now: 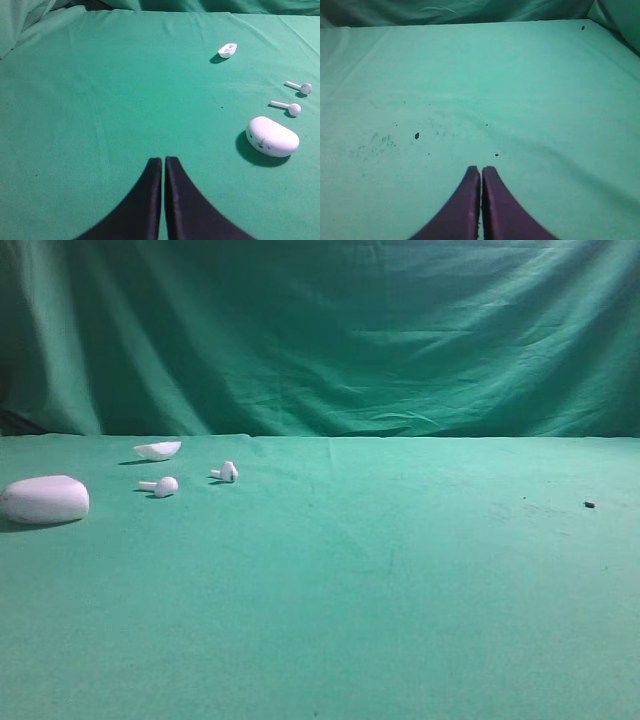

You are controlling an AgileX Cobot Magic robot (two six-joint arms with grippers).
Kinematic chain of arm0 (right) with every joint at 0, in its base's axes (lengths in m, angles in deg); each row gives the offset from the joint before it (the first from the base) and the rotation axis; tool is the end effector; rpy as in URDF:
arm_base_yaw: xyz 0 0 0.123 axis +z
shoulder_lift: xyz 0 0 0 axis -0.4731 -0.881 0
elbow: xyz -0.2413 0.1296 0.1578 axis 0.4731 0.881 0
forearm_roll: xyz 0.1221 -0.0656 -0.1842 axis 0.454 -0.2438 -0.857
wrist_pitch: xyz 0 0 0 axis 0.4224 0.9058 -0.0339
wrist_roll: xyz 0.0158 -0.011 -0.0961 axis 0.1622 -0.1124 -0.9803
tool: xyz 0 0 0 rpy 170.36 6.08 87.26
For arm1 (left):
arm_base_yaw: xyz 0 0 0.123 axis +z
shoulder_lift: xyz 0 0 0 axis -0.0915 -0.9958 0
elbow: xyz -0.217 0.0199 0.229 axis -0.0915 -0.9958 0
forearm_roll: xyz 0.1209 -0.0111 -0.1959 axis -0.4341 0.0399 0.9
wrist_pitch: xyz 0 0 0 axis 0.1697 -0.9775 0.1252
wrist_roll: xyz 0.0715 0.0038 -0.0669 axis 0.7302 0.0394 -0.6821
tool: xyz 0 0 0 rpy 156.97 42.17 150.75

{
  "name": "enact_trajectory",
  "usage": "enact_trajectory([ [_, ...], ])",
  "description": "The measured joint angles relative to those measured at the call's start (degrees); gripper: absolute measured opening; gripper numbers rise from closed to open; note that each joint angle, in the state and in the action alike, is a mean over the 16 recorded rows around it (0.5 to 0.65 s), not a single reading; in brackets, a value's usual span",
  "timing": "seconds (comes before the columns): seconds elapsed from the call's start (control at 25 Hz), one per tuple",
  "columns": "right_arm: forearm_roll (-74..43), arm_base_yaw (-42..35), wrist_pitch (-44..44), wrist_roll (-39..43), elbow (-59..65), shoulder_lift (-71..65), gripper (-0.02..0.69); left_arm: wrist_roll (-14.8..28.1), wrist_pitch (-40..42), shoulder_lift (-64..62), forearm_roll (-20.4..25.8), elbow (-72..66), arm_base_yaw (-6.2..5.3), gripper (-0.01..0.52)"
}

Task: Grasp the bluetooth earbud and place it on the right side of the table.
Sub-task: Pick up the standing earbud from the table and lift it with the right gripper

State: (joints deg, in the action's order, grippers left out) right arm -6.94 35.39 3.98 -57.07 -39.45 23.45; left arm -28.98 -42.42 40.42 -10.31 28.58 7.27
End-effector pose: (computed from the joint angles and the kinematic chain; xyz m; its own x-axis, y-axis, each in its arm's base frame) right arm 0.0061 -0.0067 0.1656 -0.3308 -0.0324 -0.9431 -0.0512 0.9986 -0.0163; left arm 0.0064 -0.0037 0.1725 -0.2718 -0.0398 -0.9615 -0.0056 0.9992 -0.0398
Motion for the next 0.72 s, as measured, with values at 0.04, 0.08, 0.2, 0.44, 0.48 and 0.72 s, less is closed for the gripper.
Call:
enact_trajectory([
  [0.04,0.0,0.0,0.0,0.0,0.0,0.0,0.000,0.0,0.0,0.0,0.0,0.0,0.00,0.000],
  [0.08,0.0,0.0,0.0,0.0,0.0,0.0,0.000,0.0,0.0,0.0,0.0,0.0,0.00,0.000],
  [0.2,0.0,0.0,0.0,0.0,0.0,0.0,0.000,0.0,0.0,0.0,0.0,0.0,0.00,0.000],
  [0.44,0.0,0.0,0.0,0.0,0.0,0.0,0.000,0.0,0.0,0.0,0.0,0.0,0.00,0.000],
  [0.48,0.0,0.0,0.0,-0.1,0.0,0.0,0.000,0.0,0.0,0.0,0.0,0.0,0.00,0.000],
  [0.72,-1.8,0.0,-1.9,-0.9,0.0,0.0,0.000,0.0,0.0,0.0,0.0,0.0,0.00,0.000],
])
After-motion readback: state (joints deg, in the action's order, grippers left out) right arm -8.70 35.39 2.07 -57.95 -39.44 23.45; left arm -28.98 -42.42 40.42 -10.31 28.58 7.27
